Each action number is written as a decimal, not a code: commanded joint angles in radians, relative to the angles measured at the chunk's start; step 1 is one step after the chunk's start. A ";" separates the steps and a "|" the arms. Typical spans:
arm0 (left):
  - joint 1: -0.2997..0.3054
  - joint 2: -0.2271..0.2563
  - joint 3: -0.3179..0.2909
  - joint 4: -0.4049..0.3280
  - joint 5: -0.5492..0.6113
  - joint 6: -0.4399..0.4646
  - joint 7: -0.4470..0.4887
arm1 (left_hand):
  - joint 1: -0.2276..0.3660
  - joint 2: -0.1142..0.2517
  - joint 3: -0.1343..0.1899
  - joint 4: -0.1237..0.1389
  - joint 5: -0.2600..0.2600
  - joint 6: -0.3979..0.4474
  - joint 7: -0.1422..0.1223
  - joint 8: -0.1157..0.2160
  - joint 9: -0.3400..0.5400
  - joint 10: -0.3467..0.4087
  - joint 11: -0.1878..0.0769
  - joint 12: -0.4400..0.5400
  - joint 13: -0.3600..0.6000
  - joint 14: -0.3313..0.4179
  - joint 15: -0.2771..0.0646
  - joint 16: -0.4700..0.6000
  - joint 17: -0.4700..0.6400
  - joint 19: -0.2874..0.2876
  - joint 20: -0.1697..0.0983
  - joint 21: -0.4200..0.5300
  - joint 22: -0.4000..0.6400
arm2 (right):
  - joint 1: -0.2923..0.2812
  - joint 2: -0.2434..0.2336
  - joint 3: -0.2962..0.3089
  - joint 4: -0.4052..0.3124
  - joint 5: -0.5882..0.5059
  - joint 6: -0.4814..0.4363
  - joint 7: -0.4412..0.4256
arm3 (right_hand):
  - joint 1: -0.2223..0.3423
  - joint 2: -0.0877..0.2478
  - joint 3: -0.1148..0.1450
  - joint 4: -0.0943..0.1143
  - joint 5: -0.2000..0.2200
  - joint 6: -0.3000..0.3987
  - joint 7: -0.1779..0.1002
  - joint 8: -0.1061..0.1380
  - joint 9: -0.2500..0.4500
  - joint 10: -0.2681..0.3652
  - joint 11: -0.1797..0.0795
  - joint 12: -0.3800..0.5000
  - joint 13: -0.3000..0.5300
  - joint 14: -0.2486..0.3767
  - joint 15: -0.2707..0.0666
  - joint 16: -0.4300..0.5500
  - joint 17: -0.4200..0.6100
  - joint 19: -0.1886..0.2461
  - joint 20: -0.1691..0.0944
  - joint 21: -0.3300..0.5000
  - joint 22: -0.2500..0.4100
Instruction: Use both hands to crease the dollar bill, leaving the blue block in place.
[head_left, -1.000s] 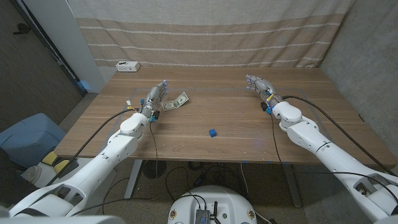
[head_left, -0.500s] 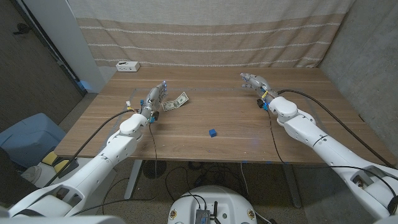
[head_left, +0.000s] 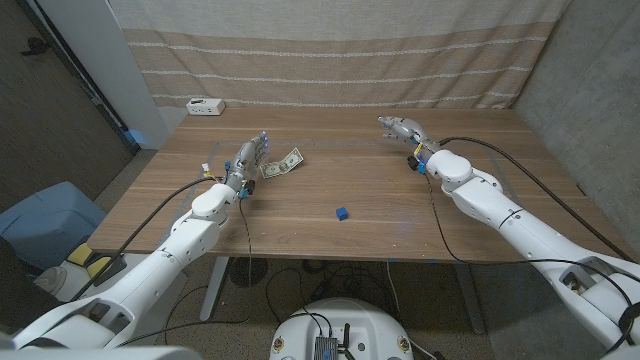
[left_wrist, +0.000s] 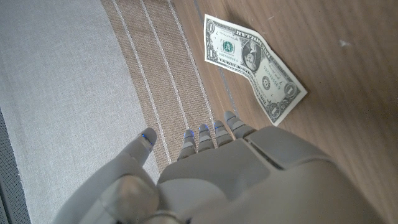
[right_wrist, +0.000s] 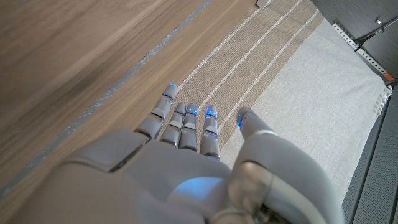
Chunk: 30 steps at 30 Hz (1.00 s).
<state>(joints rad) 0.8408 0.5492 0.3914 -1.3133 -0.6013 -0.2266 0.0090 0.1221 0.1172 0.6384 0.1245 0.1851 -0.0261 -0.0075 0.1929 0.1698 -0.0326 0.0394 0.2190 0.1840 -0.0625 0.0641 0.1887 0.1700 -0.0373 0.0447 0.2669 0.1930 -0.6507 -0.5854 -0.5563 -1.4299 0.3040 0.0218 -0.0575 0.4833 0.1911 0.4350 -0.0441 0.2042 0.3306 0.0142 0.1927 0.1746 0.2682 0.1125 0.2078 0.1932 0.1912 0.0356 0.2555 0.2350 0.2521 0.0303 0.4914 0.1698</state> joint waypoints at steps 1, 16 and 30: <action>0.013 0.005 -0.005 -0.009 -0.004 -0.002 0.001 | -0.007 0.012 -0.004 -0.002 -0.003 0.003 0.002 0.001 0.006 0.002 0.004 0.007 0.004 0.002 0.002 0.001 0.003 0.000 0.009 0.007 0.005 | 0.044 0.009 -0.038 0.008 -0.055 -0.020 0.028 | 0.004 0.005 0.009 0.000 0.007 0.009 -0.002 0.004 0.005 0.011 0.000 0.007 0.003 0.007 0.003 0.005 0.002 0.006 0.001 -0.005 0.001; 0.049 0.017 -0.018 -0.040 -0.014 -0.003 0.016 | -0.009 0.010 -0.007 -0.005 -0.003 0.006 0.001 -0.001 0.006 0.003 0.003 0.005 0.005 0.005 0.002 -0.001 0.004 0.001 0.009 0.006 0.005 | 0.080 0.025 -0.068 0.022 -0.090 -0.033 0.053 | 0.006 0.003 0.016 0.001 0.007 0.014 -0.003 0.002 0.006 0.016 -0.003 0.007 0.003 0.009 -0.001 0.008 0.004 0.008 0.001 -0.011 0.002; 0.066 0.025 -0.025 -0.057 -0.016 -0.011 0.019 | -0.010 0.008 -0.008 -0.008 -0.003 0.006 0.001 -0.004 0.006 0.004 0.006 0.003 0.005 0.006 0.002 -0.003 0.003 0.004 -0.001 0.006 0.005 | 0.100 0.032 -0.090 0.022 -0.129 -0.037 0.060 | 0.008 0.001 0.021 0.002 0.007 0.019 -0.004 0.001 0.006 0.020 -0.002 0.006 0.003 0.010 -0.001 0.011 0.007 0.012 0.002 -0.017 0.002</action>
<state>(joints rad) 0.8915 0.5692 0.3728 -1.3562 -0.6139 -0.2273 0.0240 0.1222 0.1173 0.6339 0.1200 0.1851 -0.0262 -0.0075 0.1929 0.1698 -0.0327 0.0393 0.2190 0.1839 -0.0627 0.0640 0.1887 0.1699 -0.0374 0.0446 0.2669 0.1929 -0.5721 -0.5614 -0.6263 -1.4112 0.2076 -0.0110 -0.0066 0.4833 0.1911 0.4474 -0.0400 0.2042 0.3439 0.0118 0.1927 0.1795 0.2788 0.1126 0.2078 0.1930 0.1911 0.0356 0.2592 0.2396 0.2520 0.0304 0.4762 0.1701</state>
